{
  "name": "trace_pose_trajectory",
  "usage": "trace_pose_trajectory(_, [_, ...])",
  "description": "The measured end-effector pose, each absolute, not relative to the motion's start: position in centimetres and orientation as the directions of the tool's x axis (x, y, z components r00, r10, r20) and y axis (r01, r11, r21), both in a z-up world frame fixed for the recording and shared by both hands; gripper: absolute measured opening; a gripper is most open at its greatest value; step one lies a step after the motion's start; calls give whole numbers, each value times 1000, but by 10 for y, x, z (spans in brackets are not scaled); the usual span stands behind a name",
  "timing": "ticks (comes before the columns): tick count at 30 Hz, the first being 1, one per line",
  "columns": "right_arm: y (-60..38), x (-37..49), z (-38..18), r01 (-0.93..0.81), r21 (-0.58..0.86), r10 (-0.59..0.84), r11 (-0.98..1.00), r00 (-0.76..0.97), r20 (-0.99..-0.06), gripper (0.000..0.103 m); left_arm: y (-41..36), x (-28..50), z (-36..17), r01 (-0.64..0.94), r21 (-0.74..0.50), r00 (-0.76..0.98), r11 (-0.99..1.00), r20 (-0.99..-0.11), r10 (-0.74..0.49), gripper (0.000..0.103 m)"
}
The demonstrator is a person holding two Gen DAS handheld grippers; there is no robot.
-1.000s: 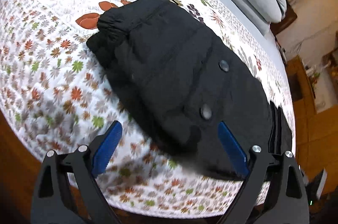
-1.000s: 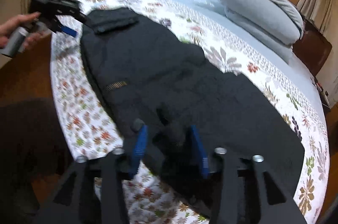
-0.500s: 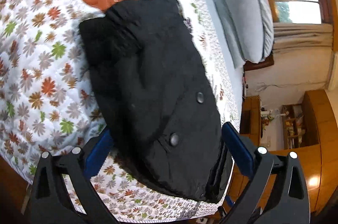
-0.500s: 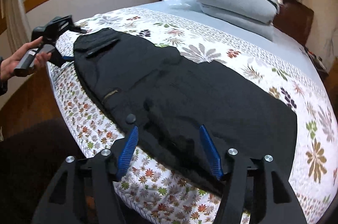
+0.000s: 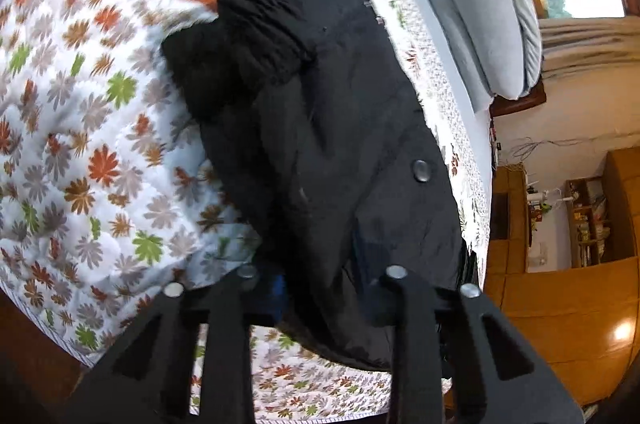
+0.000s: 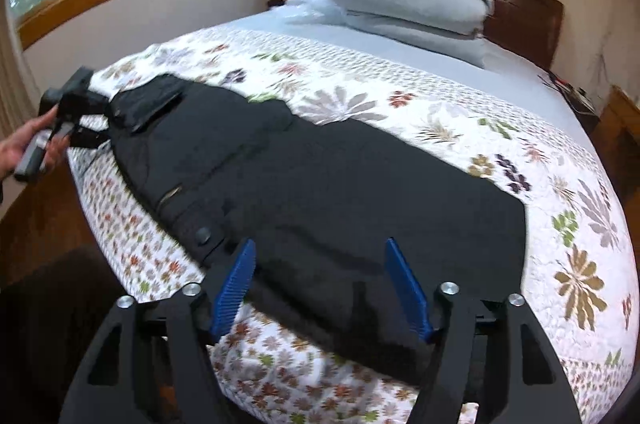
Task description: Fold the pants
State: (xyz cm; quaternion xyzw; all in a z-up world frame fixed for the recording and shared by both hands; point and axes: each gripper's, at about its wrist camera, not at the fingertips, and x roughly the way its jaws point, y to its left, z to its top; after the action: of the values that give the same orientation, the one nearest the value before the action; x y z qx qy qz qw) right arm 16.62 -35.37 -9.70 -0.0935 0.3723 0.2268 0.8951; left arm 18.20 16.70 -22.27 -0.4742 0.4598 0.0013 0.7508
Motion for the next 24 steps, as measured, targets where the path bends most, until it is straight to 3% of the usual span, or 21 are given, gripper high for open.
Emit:
trace_pose_trajectory(4, [-368, 172, -94, -434, 36, 332, 900, 629, -703, 70, 160, 184, -206, -413, -683, 591, 602, -704, -393, 16])
trace_pose_trajectory(12, [-382, 177, -94, -393, 43, 306, 918, 638, -707, 71, 166, 187, -222, -456, -710, 589, 536, -693, -417, 14])
trace_pose_trajectory(17, [-407, 187, -92, -333, 153, 342, 930, 638, -690, 72, 150, 187, -190, -311, -699, 649, 644, -651, -394, 12])
trace_pose_trajectory(20, [-391, 185, -91, -394, 174, 401, 902, 620, -674, 72, 142, 191, -179, -266, -689, 657, 674, -641, -397, 12])
trace_pose_trajectory(24, [-339, 175, -100, -534, 63, 424, 843, 589, -689, 77, 141, 191, -179, -270, -700, 661, 662, -634, -401, 12])
